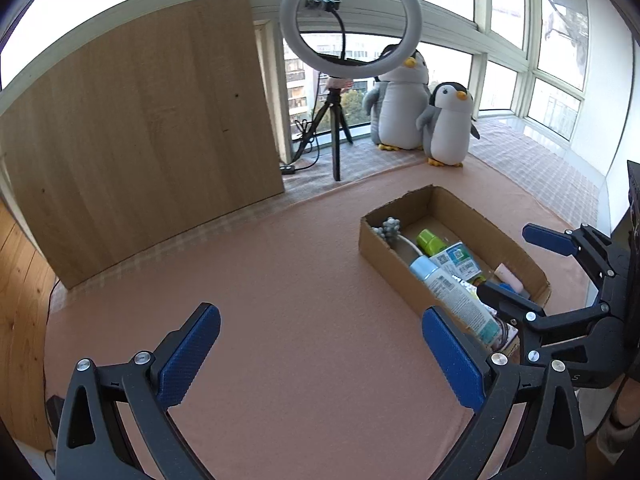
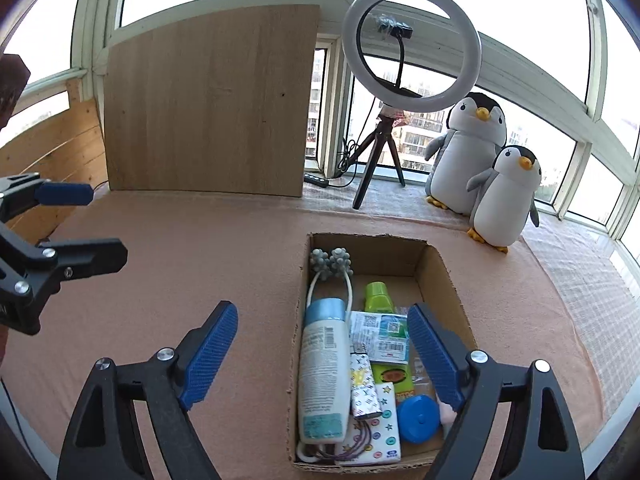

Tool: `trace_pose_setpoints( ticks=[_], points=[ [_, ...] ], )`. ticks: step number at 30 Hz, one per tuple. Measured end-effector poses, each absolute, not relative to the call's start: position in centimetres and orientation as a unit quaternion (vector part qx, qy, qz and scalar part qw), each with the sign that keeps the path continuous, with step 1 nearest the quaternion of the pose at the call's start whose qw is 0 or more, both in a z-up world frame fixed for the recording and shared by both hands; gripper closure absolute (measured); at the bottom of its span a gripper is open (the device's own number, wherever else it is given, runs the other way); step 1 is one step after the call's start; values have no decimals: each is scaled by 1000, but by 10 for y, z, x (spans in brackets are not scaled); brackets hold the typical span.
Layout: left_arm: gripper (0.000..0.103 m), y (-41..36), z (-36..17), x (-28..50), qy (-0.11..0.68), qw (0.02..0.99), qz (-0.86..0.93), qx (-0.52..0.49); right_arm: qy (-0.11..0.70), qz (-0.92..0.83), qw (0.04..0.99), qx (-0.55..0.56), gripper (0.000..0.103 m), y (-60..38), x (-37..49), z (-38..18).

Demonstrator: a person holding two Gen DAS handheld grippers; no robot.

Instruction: Organize objects

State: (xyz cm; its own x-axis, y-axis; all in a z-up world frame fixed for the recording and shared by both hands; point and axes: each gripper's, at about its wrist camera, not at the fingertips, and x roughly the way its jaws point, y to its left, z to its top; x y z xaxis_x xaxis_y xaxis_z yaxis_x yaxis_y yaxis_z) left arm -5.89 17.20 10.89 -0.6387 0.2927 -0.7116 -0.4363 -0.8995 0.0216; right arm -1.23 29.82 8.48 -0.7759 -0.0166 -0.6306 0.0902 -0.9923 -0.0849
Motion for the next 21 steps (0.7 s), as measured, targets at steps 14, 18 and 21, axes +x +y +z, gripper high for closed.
trace_pose_setpoints(
  ticks=[14, 18, 21],
  points=[
    [1, -6, 99, -18, -28, 40, 915, -401, 85, -919, 90, 374, 2, 152, -48, 95],
    [1, -30, 94, -13, -35, 2, 916, -400, 98, -915, 107, 376, 2, 132, -47, 97],
    [1, -43, 91, -11, -58, 3, 915, -400, 103, -913, 111, 380, 2, 126, -48, 97]
  ],
)
